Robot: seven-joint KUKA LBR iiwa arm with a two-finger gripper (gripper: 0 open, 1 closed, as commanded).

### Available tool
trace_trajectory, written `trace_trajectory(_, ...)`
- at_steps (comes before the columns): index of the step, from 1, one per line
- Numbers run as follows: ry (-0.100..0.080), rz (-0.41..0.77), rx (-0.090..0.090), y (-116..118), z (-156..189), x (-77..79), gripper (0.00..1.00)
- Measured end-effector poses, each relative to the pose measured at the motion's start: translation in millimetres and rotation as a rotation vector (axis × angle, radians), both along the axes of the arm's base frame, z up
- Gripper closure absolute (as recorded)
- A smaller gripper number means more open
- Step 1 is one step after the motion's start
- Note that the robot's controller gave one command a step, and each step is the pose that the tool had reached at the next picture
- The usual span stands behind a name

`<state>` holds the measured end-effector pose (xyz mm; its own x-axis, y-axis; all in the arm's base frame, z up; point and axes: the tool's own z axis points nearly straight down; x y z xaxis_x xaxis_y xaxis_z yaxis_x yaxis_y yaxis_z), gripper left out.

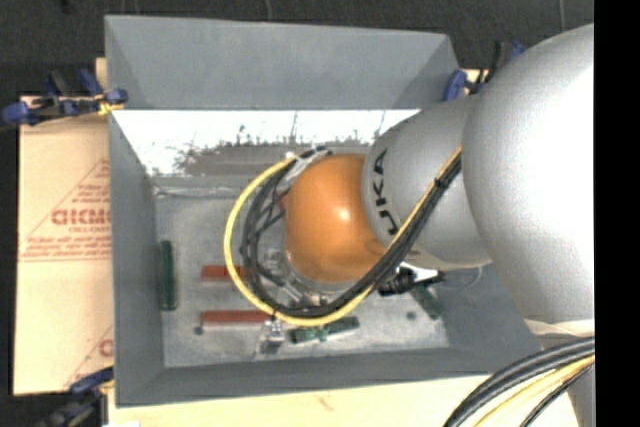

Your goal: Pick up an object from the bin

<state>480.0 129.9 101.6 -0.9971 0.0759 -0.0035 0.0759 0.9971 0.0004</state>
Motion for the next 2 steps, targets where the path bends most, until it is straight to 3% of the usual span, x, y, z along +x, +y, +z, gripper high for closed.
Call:
trace_trajectory(1,0.007,-0.192,0.002,0.6,-22.4,-2.6,1.0)
trace_trajectory(2,0.007,-0.192,0.002,0.6,-22.4,-2.6,1.0)
